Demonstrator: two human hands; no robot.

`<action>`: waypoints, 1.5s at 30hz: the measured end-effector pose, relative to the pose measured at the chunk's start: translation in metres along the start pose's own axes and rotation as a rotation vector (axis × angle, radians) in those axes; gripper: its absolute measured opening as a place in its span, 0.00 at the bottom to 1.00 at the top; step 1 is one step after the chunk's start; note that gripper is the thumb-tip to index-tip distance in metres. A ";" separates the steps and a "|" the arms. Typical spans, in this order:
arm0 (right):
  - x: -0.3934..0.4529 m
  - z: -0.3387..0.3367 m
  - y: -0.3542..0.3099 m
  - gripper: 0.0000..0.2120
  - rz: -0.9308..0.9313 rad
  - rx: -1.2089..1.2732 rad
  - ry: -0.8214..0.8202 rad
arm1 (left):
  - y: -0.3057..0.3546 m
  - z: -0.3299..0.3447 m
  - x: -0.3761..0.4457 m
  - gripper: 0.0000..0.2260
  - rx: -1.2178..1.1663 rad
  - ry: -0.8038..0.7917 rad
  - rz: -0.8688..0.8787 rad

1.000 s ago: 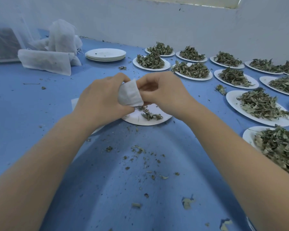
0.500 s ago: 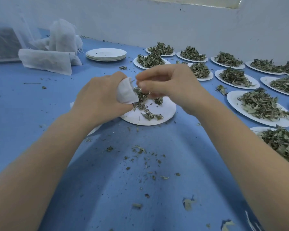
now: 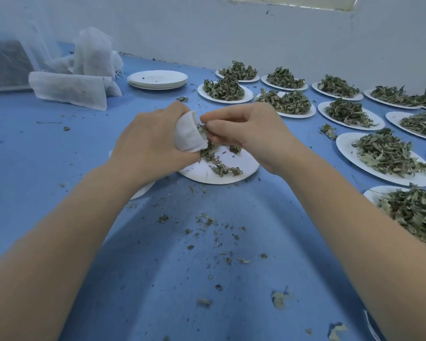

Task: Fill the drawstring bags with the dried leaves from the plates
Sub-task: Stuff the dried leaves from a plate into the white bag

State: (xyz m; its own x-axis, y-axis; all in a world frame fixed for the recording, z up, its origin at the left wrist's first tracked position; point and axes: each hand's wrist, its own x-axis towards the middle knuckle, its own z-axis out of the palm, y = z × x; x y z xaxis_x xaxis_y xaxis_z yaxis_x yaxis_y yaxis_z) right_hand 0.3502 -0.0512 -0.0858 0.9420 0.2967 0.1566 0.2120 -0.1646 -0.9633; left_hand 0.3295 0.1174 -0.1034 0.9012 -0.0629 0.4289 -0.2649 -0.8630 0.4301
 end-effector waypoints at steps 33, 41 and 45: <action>0.009 -0.017 0.025 0.16 -0.041 -0.854 0.000 | -0.018 -0.010 0.003 0.19 0.166 -0.052 0.000; 0.010 -0.015 0.033 0.24 -0.002 -0.979 -0.166 | -0.019 -0.010 0.003 0.19 0.180 -0.042 -0.003; 0.010 -0.019 0.029 0.20 -0.048 -0.880 -0.057 | -0.019 -0.011 0.002 0.20 0.166 -0.030 -0.011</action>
State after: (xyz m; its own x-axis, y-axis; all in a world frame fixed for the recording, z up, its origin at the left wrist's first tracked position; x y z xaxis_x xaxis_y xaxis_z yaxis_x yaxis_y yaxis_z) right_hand 0.3711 -0.0707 -0.1084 0.9175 0.3645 0.1592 0.3966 -0.8083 -0.4351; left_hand 0.3328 0.1391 -0.1016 0.9142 -0.0653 0.4000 -0.1966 -0.9345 0.2968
